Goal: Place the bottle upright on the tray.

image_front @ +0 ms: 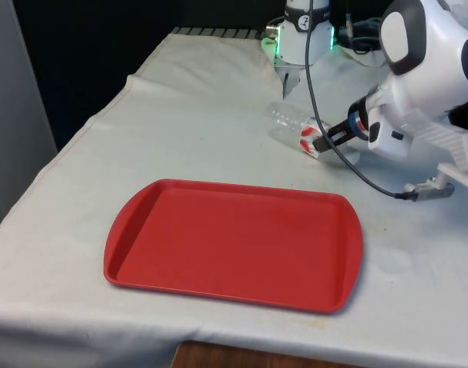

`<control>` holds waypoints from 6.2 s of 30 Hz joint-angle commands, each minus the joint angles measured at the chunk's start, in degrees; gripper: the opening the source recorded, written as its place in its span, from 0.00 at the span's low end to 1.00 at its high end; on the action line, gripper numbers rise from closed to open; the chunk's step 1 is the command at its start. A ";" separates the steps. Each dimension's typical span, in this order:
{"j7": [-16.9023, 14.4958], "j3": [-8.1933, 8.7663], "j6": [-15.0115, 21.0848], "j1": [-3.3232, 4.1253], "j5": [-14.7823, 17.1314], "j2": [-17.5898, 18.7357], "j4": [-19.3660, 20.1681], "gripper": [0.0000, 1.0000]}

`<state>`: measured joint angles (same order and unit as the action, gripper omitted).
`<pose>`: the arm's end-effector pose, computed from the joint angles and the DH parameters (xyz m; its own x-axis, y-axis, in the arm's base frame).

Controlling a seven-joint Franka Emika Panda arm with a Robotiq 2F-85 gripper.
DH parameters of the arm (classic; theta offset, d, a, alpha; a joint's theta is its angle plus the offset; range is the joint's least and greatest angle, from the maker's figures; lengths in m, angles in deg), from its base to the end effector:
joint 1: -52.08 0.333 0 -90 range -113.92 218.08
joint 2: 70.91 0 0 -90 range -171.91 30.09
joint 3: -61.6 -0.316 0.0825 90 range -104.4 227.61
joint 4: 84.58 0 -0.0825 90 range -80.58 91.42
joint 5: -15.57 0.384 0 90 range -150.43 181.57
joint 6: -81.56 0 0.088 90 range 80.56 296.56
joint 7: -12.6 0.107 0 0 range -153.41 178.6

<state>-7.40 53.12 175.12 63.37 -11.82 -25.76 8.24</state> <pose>0.5788 0.1528 0.1364 0.4073 0.5547 -0.7255 0.7833 -0.6207 -0.0349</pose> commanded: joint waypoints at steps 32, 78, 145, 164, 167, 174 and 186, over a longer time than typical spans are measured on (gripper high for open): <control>0.23 -0.29 0.23 -0.11 0.63 -5.67 2.35 0.34; -2.98 -0.23 1.20 -2.29 3.32 -15.30 4.64 0.34; -2.64 1.89 14.27 -4.64 6.02 -24.47 12.83 0.34; -3.15 3.78 21.54 -5.16 7.33 -27.39 16.04 0.34; -3.21 3.90 21.83 -5.21 7.33 -28.25 16.62 0.34; -2.92 4.41 23.66 -5.21 7.39 -29.62 17.82 0.34; -2.12 5.16 28.76 -5.21 7.62 -30.08 19.14 0.34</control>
<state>-9.52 58.40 202.97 58.33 -4.48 -55.38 26.86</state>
